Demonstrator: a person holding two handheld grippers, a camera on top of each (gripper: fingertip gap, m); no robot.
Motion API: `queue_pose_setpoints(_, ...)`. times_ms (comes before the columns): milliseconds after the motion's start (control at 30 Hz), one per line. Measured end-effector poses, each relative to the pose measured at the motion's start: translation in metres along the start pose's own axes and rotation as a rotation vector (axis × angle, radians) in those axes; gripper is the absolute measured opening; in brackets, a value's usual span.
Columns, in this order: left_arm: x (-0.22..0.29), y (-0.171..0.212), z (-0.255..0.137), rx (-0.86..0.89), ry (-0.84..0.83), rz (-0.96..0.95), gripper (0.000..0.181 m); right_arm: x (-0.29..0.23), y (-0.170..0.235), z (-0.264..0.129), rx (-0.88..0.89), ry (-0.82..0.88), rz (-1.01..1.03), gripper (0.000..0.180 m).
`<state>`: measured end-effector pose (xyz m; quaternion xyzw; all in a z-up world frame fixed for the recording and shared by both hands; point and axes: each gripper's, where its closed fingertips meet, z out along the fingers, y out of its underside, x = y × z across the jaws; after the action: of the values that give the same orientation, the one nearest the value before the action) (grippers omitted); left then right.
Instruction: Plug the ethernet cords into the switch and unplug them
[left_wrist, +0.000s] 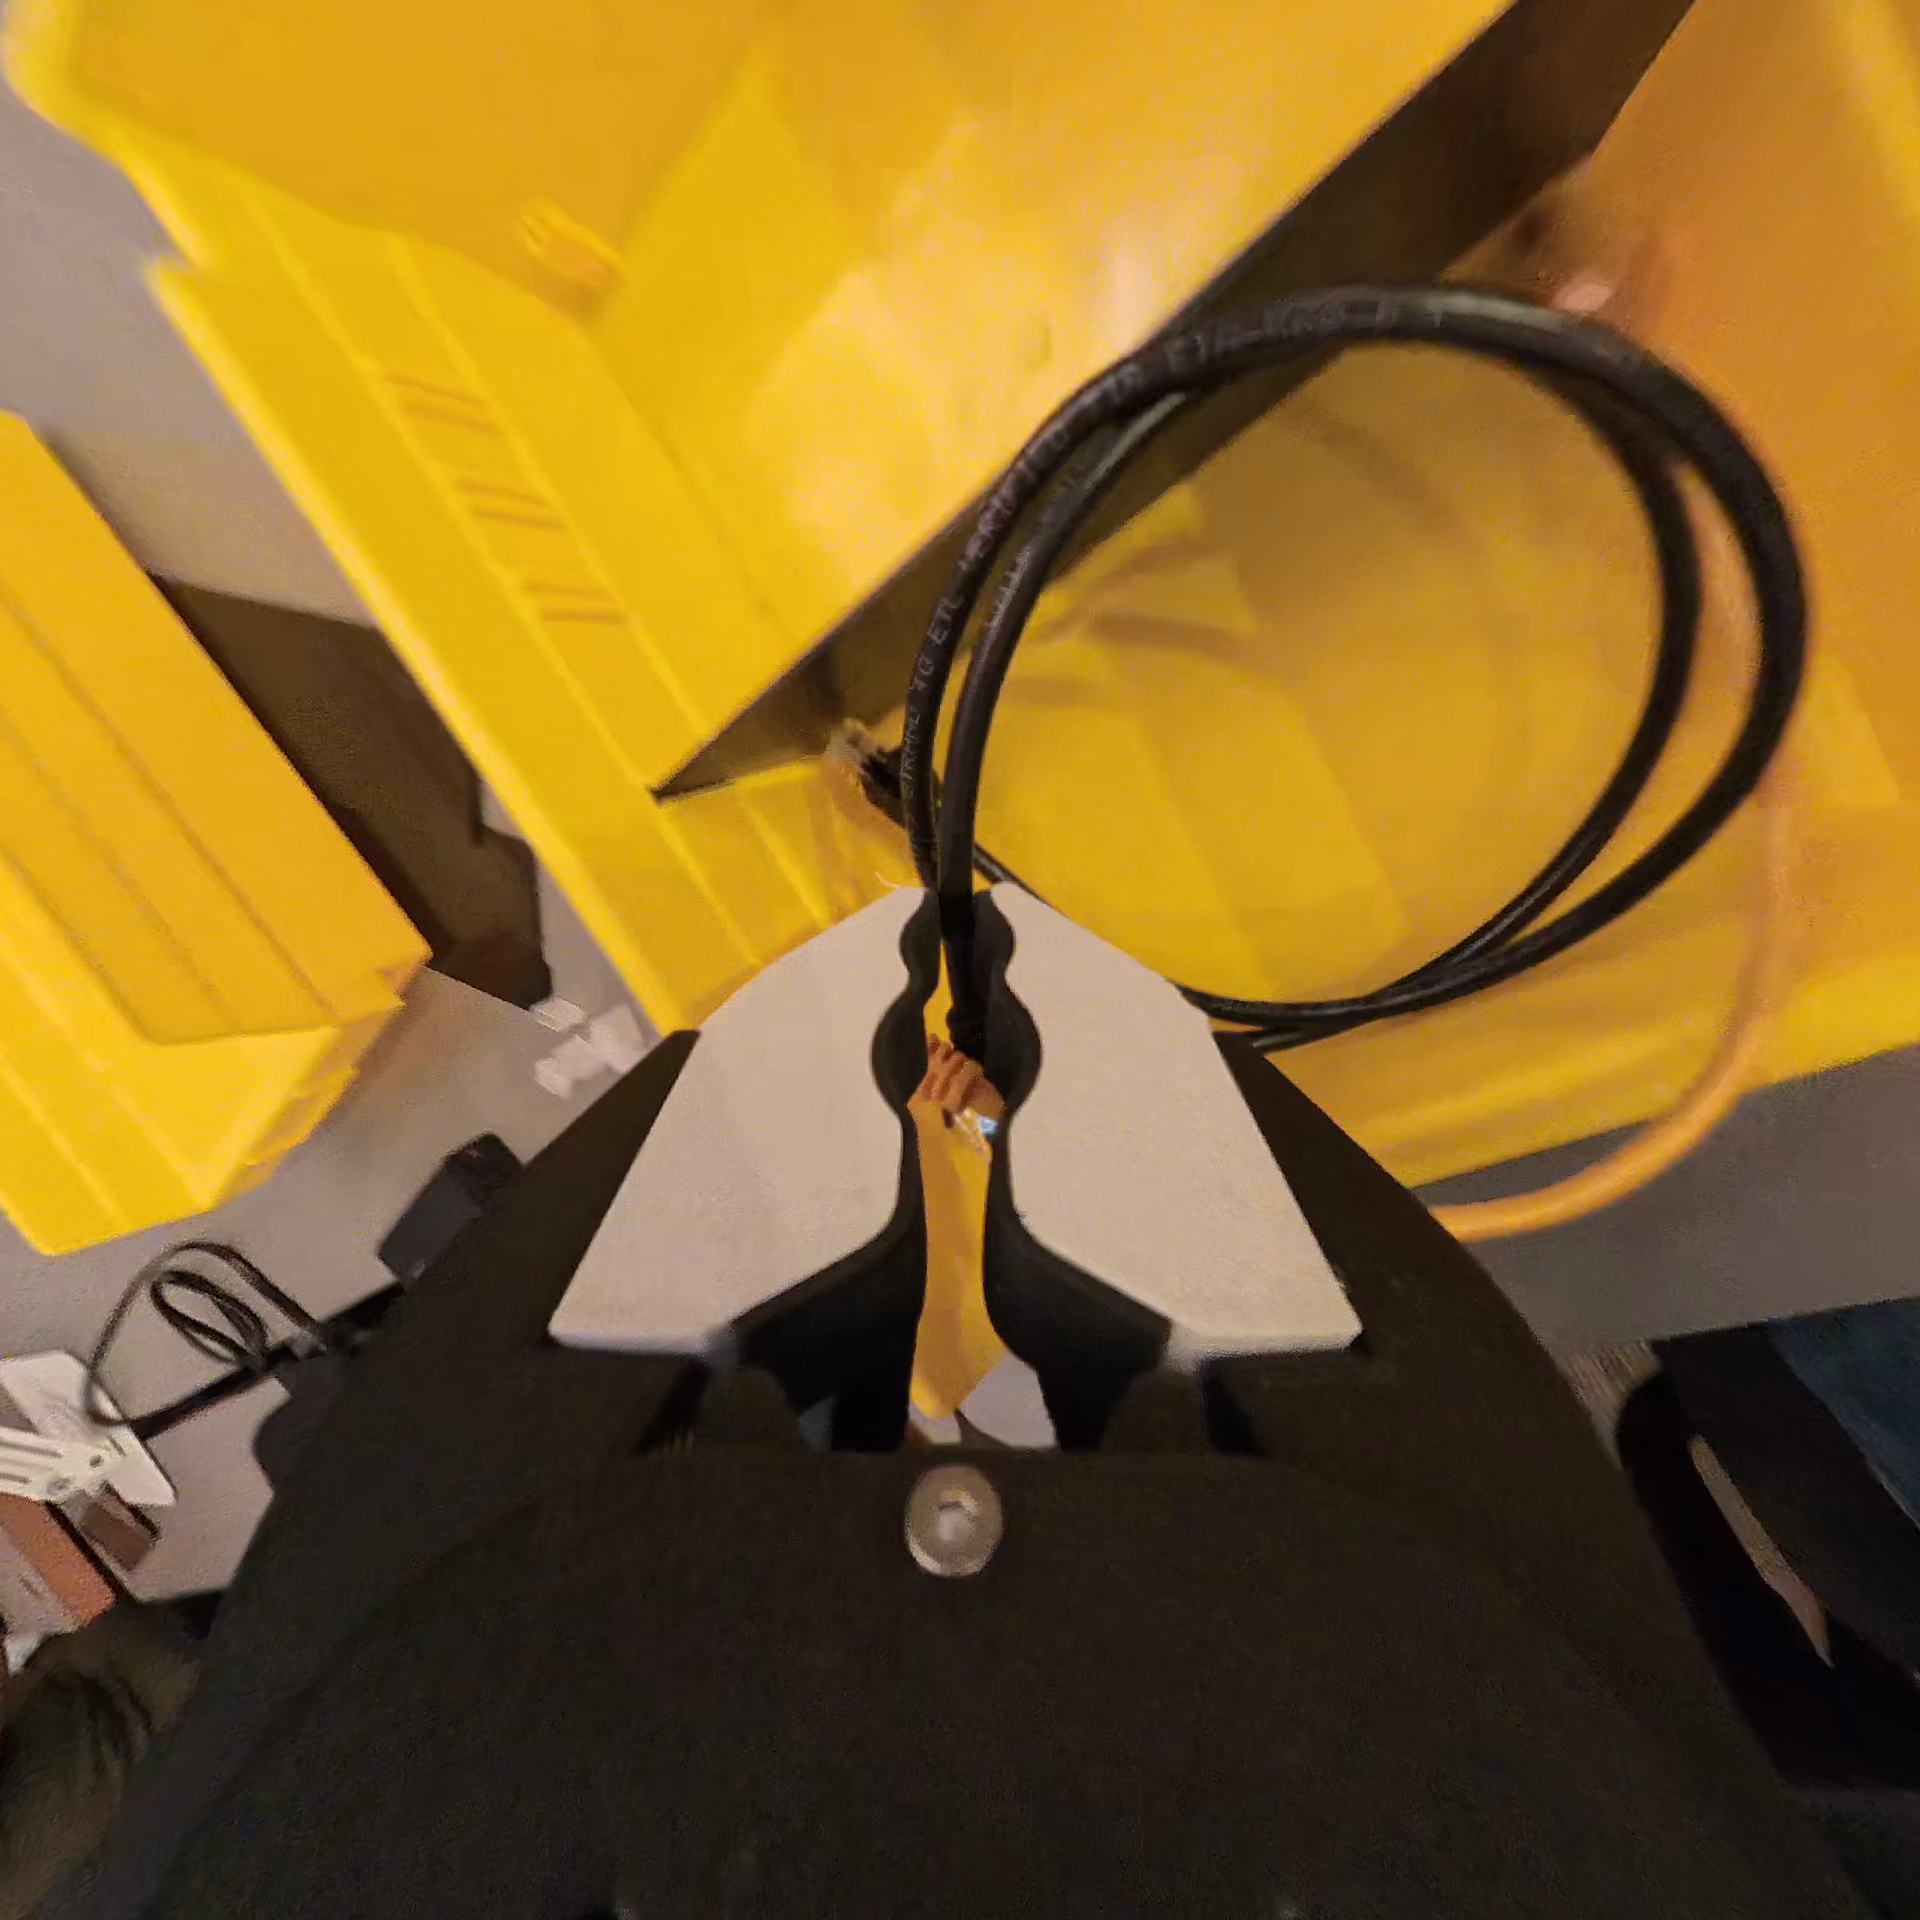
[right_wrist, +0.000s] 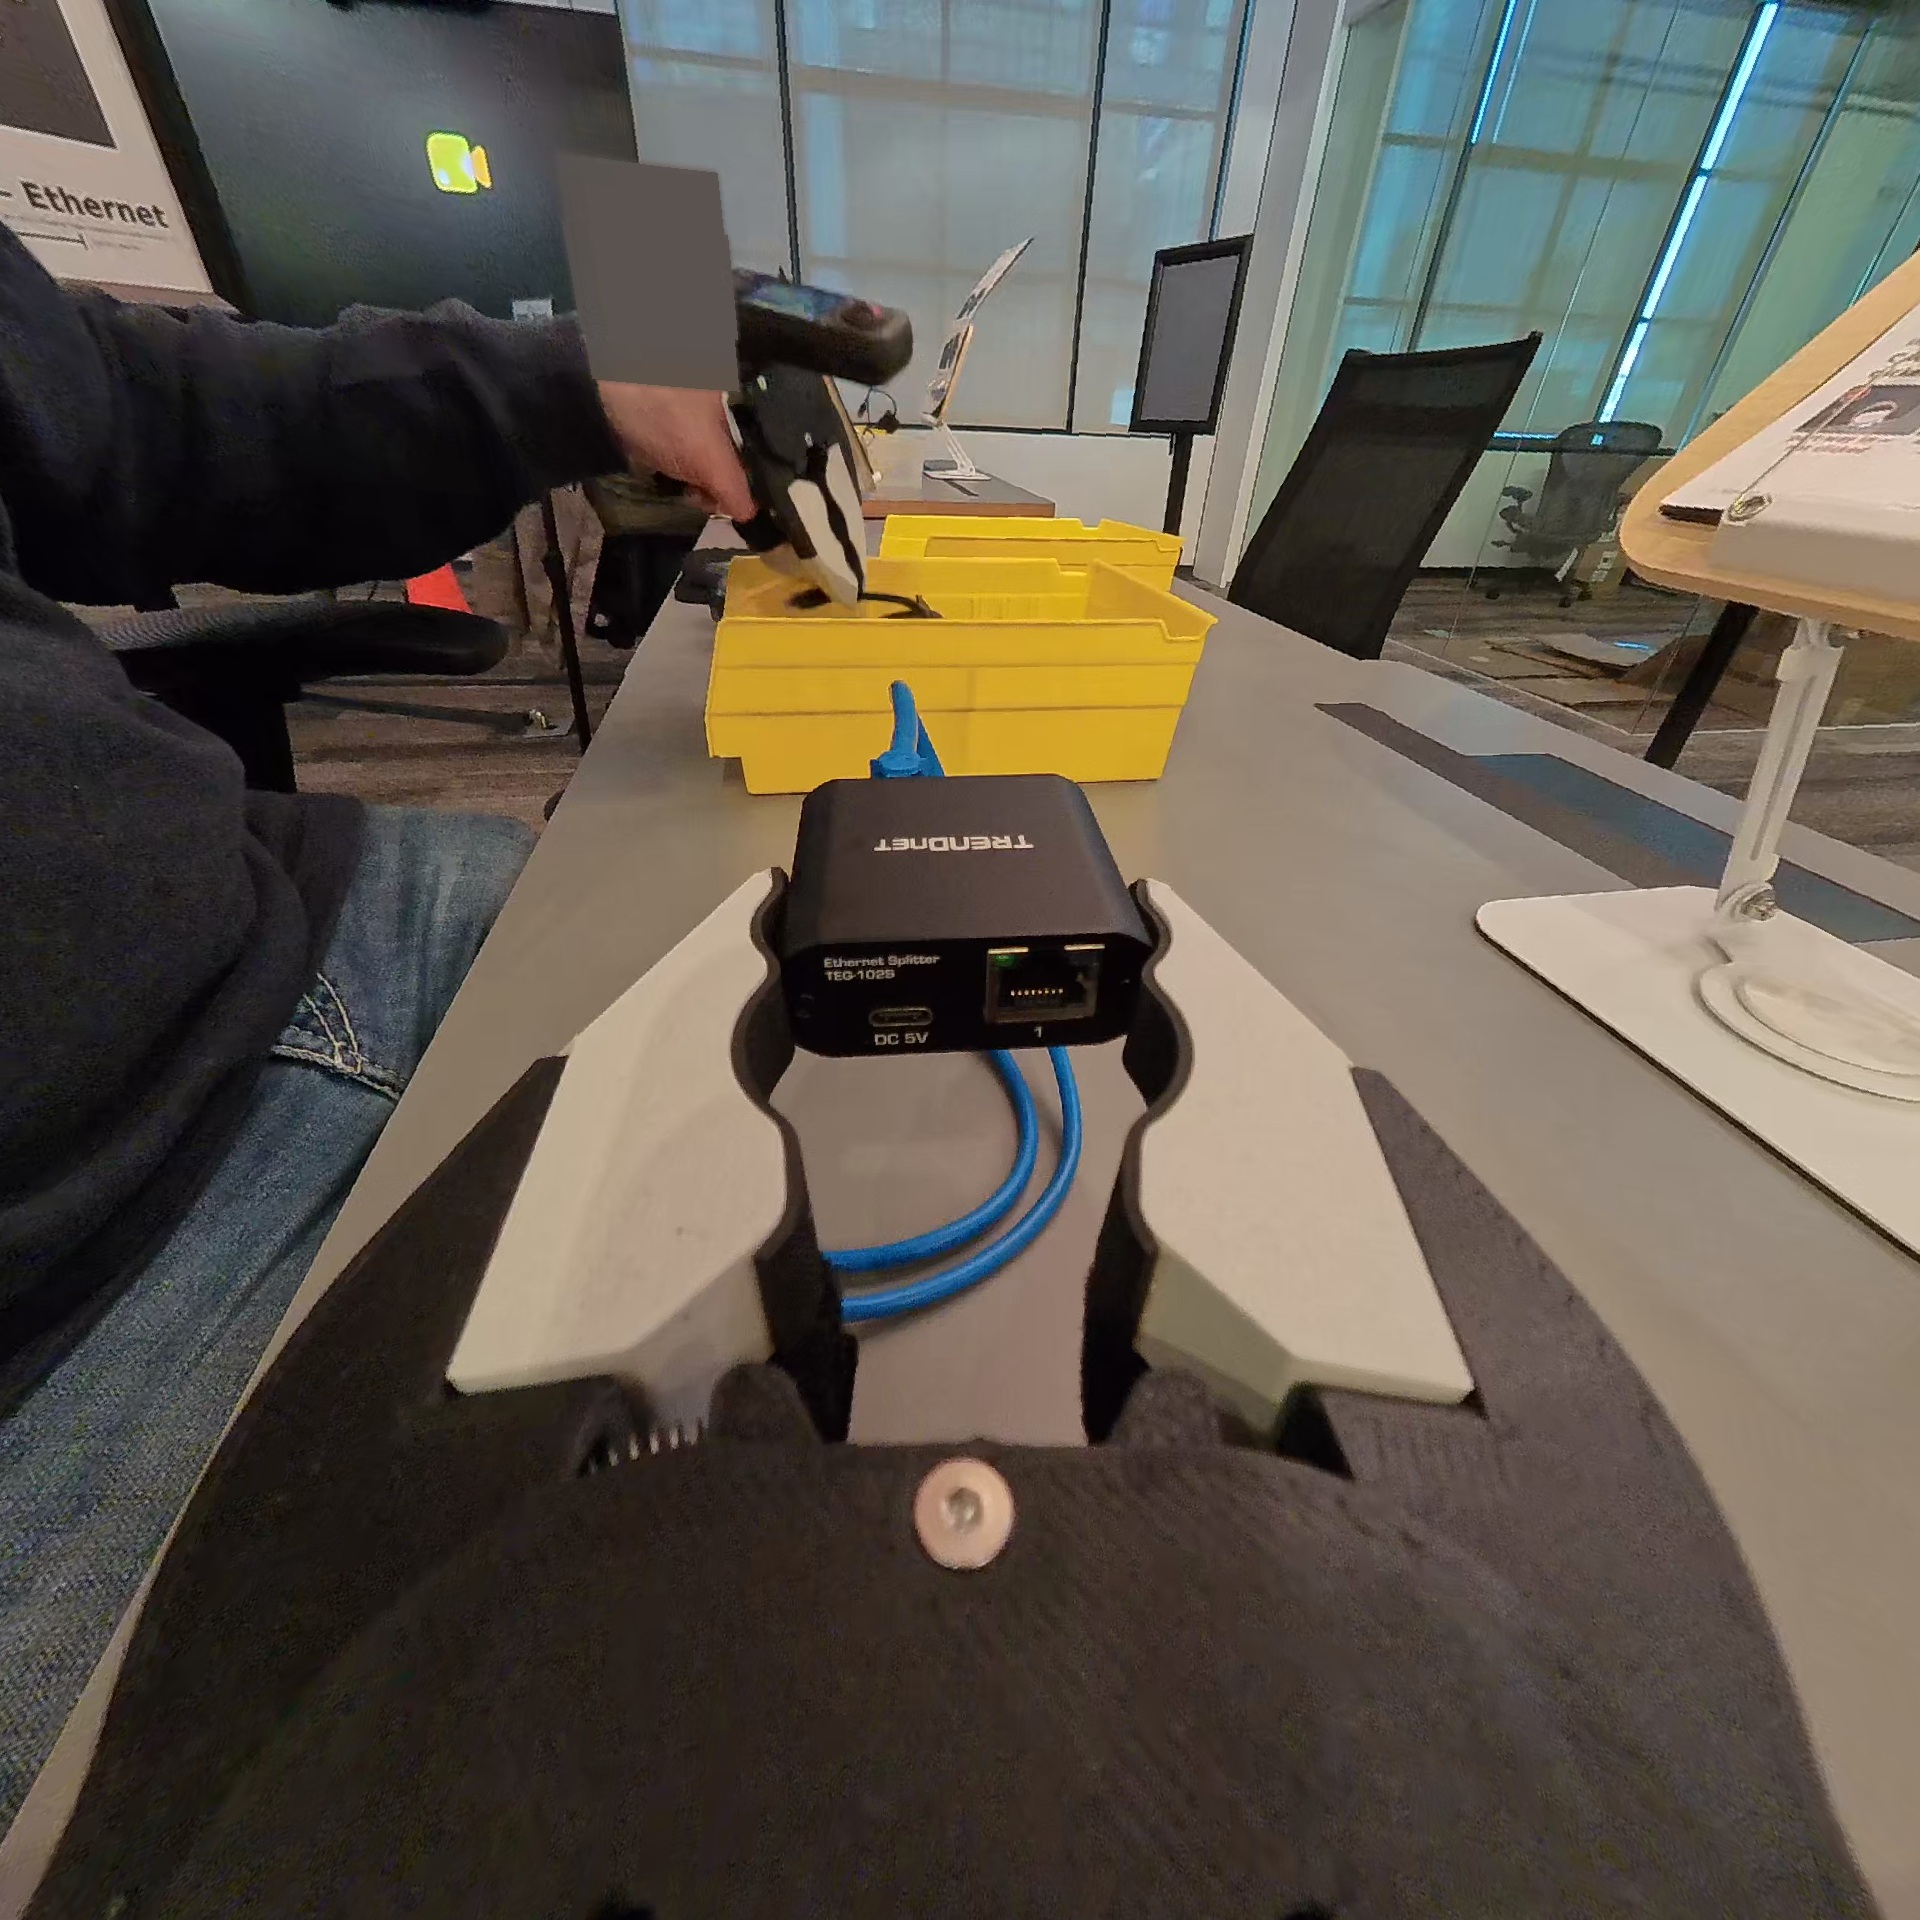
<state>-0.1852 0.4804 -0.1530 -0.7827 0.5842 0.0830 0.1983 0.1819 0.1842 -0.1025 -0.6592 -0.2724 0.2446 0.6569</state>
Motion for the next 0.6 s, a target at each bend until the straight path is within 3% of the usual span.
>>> queue_pose_setpoints(200, -0.018, -0.041, -0.035, 0.208, -0.130, 0.022, 0.006, 0.000, -0.002, -0.001, 0.006, 0.004, -0.006, 0.063)
queue_pose_setpoints(333, -0.020, -0.069, -0.047, 0.377, -0.119, -0.029, 0.006, 0.000, -0.003, -0.003, 0.011, 0.007, -0.009, 0.063)
queue_pose_setpoints(600, -0.030, -0.105, -0.072, 0.829, 0.176, -0.371, 0.006, 0.000, -0.005, -0.004, 0.016, 0.010, -0.011, 0.063)
